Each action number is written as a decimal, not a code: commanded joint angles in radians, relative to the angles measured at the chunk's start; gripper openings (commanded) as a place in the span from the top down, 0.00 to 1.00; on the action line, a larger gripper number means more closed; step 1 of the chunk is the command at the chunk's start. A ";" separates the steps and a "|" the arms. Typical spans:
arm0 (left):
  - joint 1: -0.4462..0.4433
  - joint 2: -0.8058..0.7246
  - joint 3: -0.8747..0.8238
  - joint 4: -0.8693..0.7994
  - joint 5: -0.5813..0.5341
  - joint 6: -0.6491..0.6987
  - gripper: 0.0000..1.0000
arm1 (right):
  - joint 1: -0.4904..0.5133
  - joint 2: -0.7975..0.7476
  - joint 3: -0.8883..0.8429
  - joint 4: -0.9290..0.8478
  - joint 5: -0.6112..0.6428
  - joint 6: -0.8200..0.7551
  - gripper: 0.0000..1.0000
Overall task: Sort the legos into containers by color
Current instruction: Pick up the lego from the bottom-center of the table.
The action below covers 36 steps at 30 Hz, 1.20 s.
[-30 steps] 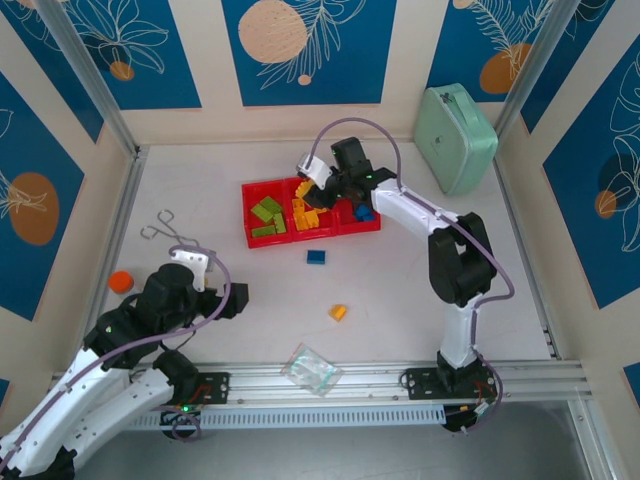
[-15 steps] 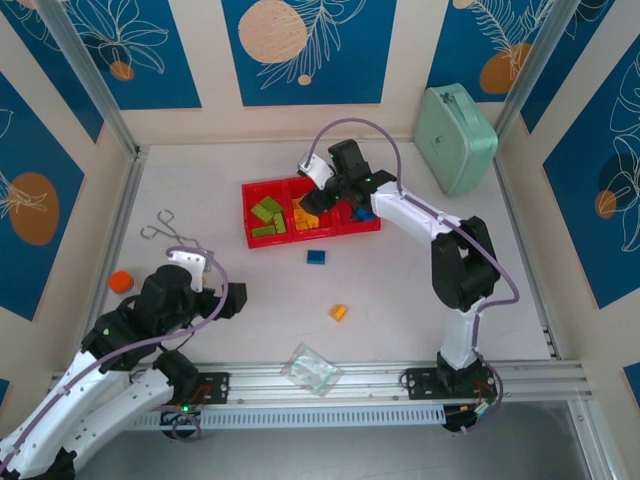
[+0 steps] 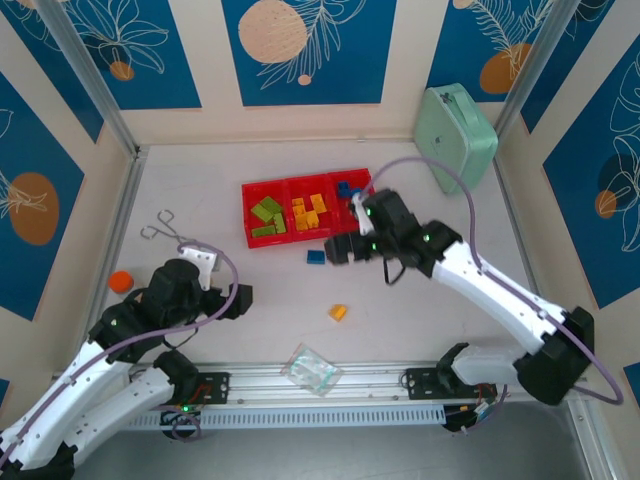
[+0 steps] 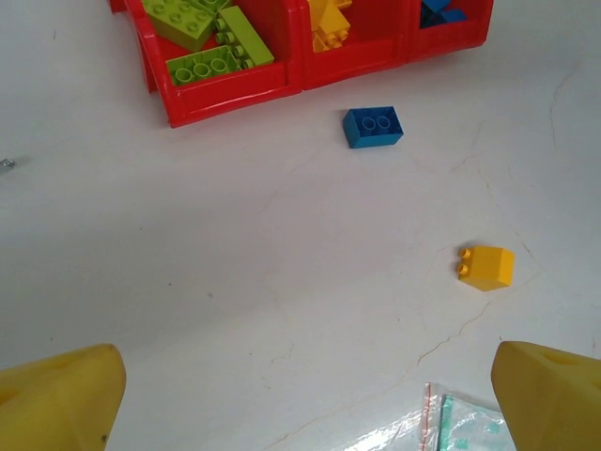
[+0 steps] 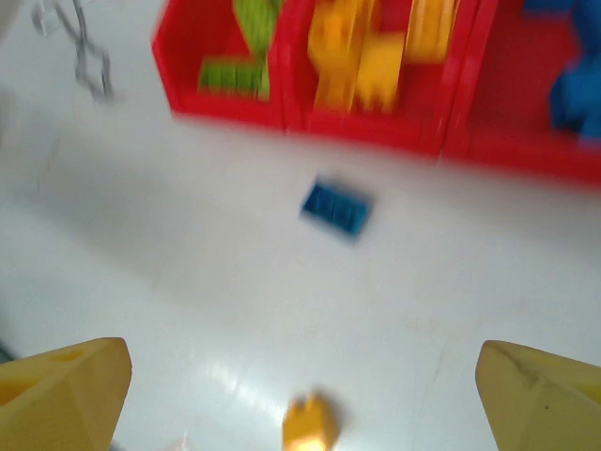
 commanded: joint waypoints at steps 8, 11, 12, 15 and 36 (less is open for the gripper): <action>-0.009 -0.037 -0.017 0.026 0.048 -0.009 0.00 | 0.234 -0.032 -0.292 -0.077 0.030 0.109 0.07; -0.017 -0.065 -0.024 0.031 0.028 -0.014 0.00 | 0.251 0.045 -0.279 -0.070 0.062 0.052 0.08; -0.018 -0.072 -0.025 0.031 0.022 -0.015 0.00 | 0.258 0.083 -0.262 -0.074 0.062 0.015 0.10; -0.021 -0.075 -0.027 0.033 0.019 -0.017 0.00 | 0.273 0.195 -0.180 -0.131 0.082 -0.060 0.14; -0.041 -0.074 -0.028 0.028 -0.021 -0.020 0.00 | 0.256 0.525 -0.029 -0.122 0.070 -0.179 0.43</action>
